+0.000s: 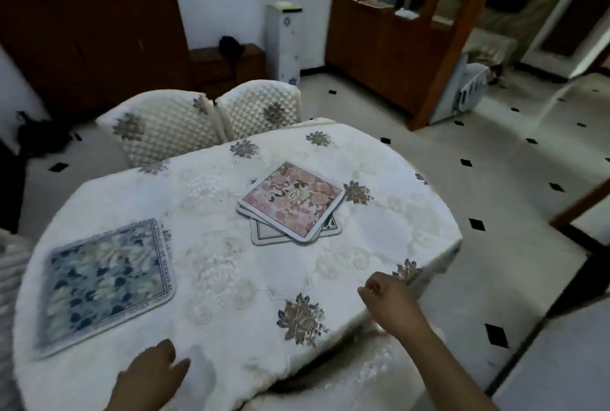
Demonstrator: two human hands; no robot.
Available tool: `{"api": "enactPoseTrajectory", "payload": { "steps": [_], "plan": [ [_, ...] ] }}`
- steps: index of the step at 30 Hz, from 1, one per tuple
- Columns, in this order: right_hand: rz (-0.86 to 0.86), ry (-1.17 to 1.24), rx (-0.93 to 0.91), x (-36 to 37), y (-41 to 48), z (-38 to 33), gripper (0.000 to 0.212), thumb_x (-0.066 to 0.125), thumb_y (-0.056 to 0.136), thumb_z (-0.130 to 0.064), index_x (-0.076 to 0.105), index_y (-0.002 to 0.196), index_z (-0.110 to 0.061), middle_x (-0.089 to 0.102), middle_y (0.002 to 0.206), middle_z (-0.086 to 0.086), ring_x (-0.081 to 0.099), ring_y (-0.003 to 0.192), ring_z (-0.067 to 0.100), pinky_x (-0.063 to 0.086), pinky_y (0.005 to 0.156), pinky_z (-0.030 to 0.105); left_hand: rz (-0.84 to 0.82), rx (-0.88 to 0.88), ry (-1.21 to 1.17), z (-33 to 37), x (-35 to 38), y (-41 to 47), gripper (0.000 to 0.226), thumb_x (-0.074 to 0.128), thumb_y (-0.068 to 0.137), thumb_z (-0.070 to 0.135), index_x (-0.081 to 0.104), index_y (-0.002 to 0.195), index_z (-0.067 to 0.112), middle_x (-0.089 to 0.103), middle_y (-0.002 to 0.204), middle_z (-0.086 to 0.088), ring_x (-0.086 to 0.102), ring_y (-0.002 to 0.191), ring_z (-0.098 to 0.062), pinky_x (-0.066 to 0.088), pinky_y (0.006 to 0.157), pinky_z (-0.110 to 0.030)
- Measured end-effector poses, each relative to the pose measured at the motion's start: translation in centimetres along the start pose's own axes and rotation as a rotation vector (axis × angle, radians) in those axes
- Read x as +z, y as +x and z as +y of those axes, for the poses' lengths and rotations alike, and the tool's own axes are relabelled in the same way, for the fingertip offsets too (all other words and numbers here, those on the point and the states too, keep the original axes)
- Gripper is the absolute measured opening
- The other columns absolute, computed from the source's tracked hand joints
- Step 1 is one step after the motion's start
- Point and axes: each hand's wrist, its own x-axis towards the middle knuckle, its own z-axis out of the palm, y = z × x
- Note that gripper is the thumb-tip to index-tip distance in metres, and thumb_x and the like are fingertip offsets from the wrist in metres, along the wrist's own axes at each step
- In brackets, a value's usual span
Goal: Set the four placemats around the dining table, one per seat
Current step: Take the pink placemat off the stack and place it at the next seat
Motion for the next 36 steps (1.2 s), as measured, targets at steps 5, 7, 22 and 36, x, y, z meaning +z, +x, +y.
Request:
{"api": "enactPoseTrajectory", "payload": {
  "steps": [5,7,22,36],
  "plan": [
    [-0.063,-0.083,-0.106,-1.1,4.6,0.1,0.017,0.061,0.085,-0.041,0.054,0.074,-0.03,0.06,0.07,-0.009,0.056,0.064,0.004,0.039,0.052,0.023,0.145,-0.003,0.027,3.7,1.5,-1.2,0.033,0.048,0.09,0.057,0.043,0.081,0.026,0.049,0.075,0.007,0.045,0.067,-0.004,0.029,0.058,-0.022],
    [-0.08,-0.091,-0.113,-1.4,6.1,0.3,0.014,0.062,0.085,-0.042,0.058,0.08,-0.029,0.062,0.072,-0.009,0.057,0.065,0.003,0.038,0.051,0.022,0.167,0.046,0.008,5.2,2.4,-0.5,0.03,0.05,0.09,0.053,0.045,0.084,0.025,0.051,0.077,0.007,0.052,0.072,-0.011,0.037,0.062,-0.026],
    [-0.263,-0.082,-0.161,-6.3,19.8,10.4,0.018,0.059,0.086,-0.04,0.058,0.074,-0.026,0.065,0.069,-0.005,0.061,0.06,0.009,0.046,0.052,0.025,0.33,-0.104,-0.29,23.0,6.8,3.0,0.02,0.059,0.089,0.038,0.052,0.084,0.02,0.062,0.075,0.003,0.059,0.068,-0.014,0.047,0.061,-0.032],
    [-0.423,-0.168,-0.382,-8.9,29.0,8.5,0.019,0.06,0.088,-0.036,0.059,0.076,-0.021,0.062,0.074,-0.006,0.057,0.066,0.007,0.036,0.052,0.024,0.342,-0.352,-0.642,32.2,8.0,4.8,0.017,0.061,0.084,0.039,0.056,0.077,0.024,0.066,0.071,0.003,0.06,0.064,-0.006,0.039,0.052,-0.023]
  ]
}}
